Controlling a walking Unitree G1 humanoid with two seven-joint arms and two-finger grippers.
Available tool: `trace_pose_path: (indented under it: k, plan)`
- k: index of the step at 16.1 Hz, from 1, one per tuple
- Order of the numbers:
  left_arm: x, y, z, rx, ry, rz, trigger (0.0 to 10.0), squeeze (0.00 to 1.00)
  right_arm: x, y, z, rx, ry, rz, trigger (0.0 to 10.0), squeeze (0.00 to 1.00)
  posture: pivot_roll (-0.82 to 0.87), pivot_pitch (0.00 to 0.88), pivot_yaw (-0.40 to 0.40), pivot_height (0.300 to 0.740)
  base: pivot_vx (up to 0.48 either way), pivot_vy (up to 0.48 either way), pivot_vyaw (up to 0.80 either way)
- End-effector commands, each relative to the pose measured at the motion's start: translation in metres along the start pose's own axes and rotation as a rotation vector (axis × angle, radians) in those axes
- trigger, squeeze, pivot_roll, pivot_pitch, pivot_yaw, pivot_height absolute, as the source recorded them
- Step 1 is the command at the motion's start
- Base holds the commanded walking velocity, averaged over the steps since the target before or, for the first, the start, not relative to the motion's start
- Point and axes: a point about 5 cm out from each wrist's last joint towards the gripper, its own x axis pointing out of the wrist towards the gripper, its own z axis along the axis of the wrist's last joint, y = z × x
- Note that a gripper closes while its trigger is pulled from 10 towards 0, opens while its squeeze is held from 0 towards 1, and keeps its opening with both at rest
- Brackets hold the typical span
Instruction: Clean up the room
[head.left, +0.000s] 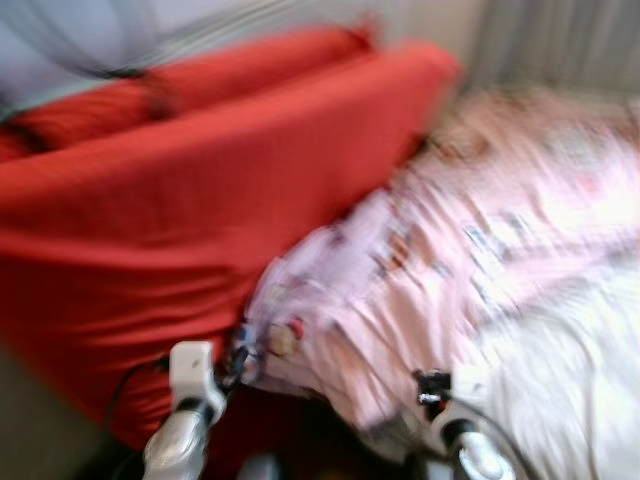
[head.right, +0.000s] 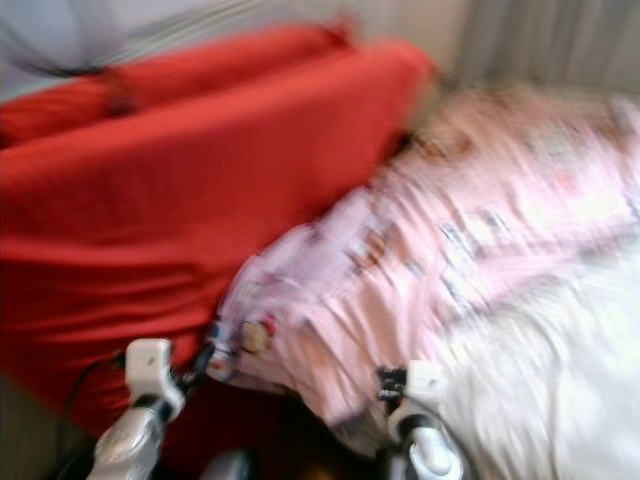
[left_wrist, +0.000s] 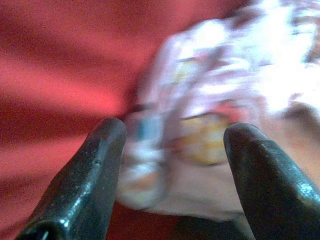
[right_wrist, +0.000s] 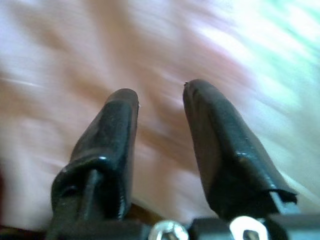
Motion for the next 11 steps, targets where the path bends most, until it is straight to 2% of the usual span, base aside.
trace_pose_path:
  k: [1,5,7,11]
  plan:
    - [-0.006,0.006,-0.003,0.01,0.014,0.007,10.0,0.0,0.0,-0.002,-0.003,0.053,0.022,-0.032,10.0,1.0,-0.04,0.0,0.038,0.602,0.0,0.0,0.0]
    - [-0.005,0.005,-0.001,0.026,0.007,-0.012,10.0,0.0,0.006,-0.006,0.006,0.092,0.024,-0.074,10.0,1.0,-0.03,0.0,0.045,0.602,0.0,0.0,0.0]
    - [0.0,0.004,0.004,0.041,-0.002,-0.028,10.0,0.0,0.012,-0.002,0.014,0.113,0.012,-0.072,10.0,1.0,-0.03,0.0,0.049,0.602,0.0,0.0,0.0]
    - [0.013,0.004,0.017,0.064,-0.025,-0.044,10.0,0.0,0.026,0.017,0.036,0.132,-0.031,-0.027,10.0,1.0,0.0,0.016,0.045,0.602,0.0,0.0,0.0]
